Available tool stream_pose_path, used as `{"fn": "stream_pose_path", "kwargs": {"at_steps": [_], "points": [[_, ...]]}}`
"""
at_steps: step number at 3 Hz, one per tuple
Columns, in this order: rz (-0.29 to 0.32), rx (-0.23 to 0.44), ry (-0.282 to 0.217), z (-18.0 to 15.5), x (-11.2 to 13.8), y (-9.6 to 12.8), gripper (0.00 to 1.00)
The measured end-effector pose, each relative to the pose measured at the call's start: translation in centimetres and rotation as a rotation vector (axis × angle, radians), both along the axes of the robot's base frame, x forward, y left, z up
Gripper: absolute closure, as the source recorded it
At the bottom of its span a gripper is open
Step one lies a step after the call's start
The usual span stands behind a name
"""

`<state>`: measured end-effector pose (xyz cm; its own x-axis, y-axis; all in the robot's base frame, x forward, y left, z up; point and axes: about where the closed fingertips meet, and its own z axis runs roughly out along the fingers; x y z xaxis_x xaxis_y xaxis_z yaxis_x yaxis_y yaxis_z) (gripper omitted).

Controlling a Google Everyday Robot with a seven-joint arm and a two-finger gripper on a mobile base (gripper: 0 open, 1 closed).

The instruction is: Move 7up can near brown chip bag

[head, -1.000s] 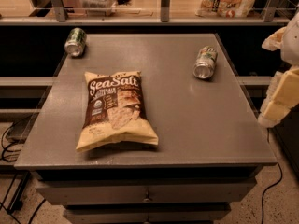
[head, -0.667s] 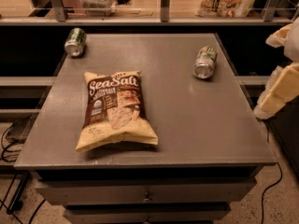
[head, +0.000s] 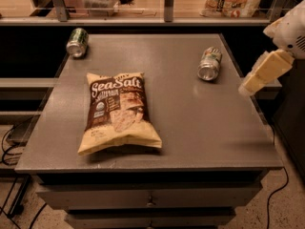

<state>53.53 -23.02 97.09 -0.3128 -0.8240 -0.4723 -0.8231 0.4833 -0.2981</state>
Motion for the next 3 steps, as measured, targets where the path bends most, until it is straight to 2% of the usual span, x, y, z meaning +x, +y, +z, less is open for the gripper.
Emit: {"fn": "stream_pose_path", "kwargs": {"at_steps": [1, 2, 3], "points": [[0.000, 0.004, 0.002, -0.2, 0.4, 0.0, 0.00], [-0.008, 0.067, -0.001, -1.2, 1.8, 1.7, 0.00], [-0.011, 0.158, -0.023, -2.2, 4.5, 3.9, 0.00]]}}
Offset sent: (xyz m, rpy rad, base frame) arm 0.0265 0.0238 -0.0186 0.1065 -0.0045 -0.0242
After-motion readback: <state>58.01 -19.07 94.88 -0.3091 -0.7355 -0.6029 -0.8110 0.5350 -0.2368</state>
